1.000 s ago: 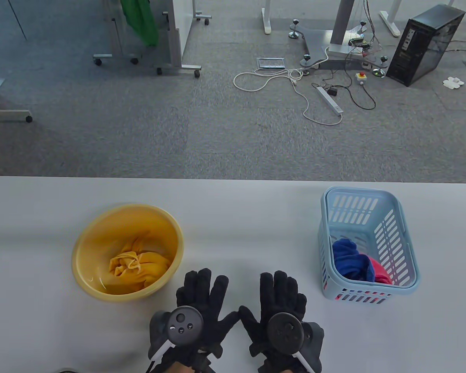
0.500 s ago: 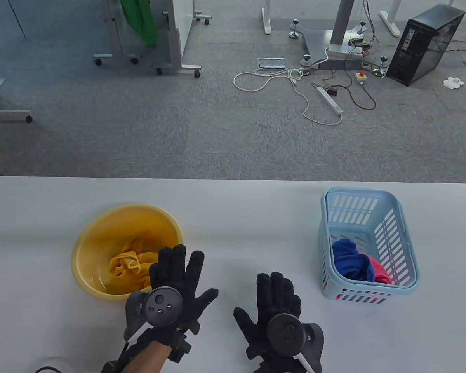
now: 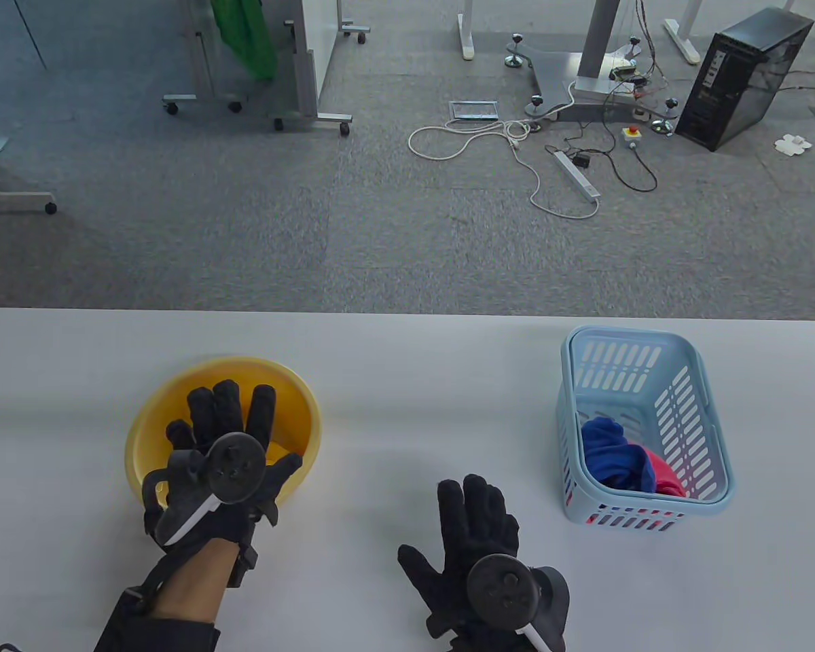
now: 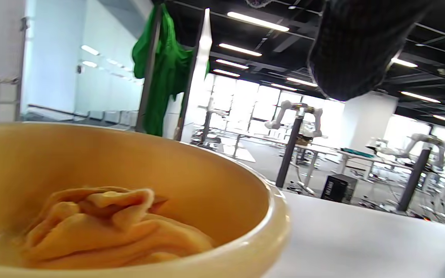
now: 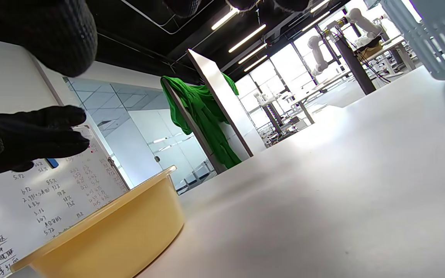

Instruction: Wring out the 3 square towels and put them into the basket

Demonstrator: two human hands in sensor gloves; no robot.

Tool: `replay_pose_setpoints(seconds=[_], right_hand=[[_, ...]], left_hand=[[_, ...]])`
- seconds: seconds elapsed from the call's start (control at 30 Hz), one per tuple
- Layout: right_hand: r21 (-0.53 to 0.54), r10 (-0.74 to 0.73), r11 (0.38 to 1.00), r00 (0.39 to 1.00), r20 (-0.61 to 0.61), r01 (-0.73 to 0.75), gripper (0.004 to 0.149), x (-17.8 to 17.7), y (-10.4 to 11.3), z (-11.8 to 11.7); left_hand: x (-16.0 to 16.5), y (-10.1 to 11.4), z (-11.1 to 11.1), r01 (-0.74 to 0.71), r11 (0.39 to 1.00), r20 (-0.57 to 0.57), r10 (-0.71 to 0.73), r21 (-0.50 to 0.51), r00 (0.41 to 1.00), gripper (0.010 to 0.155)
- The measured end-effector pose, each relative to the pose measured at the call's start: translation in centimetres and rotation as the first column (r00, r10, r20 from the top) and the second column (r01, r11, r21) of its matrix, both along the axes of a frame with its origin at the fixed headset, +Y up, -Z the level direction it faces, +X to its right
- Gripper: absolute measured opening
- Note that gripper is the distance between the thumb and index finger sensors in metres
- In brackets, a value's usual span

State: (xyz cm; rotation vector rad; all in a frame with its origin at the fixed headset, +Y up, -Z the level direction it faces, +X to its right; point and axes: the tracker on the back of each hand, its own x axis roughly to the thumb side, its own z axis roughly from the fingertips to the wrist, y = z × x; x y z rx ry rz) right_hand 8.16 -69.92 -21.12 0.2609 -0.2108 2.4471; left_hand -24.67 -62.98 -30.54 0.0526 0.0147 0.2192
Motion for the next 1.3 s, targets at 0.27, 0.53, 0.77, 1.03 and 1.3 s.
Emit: replay_pose_setpoints(seconds=[0.27, 0.53, 0.77, 1.03, 1.3], right_hand=[[-0.009, 0.007, 1.000, 1.000, 0.011, -0.007, 0.095, 0.2, 0.0, 0.0], [-0.042, 0.019, 0.999, 1.000, 0.022, -0.018, 0.092, 0.3, -0.6, -0.4], [-0.057, 0.030, 0.998, 0.999, 0.014, -0.029, 0.091, 0.0, -0.8, -0.5], [-0.070, 0.033, 0.997, 0.999, 0.024, -0.031, 0.090, 0.2, -0.9, -0.6], [-0.083, -0.001, 0.997, 1.000, 0.023, 0.003, 0.089, 0.5, -0.9, -0.7]], left_hand=[[-3.2, -1.6, -1.3, 0.049, 0.994, -0.138, -0.062, -0.093, 0.989, 0.092], [-3.3, -3.6, -3.5, 0.106, 0.955, -0.053, -0.125, -0.278, 0.991, 0.093], [-3.8, -4.8, -4.6, 0.136, 0.912, -0.055, -0.170, -0.387, 0.984, 0.085], [-3.3, -5.7, -5.4, 0.138, 0.891, -0.067, -0.184, -0.433, 0.981, 0.056], [-3.8, -5.2, -5.1, 0.117, 0.923, -0.078, -0.156, -0.367, 0.985, 0.041]])
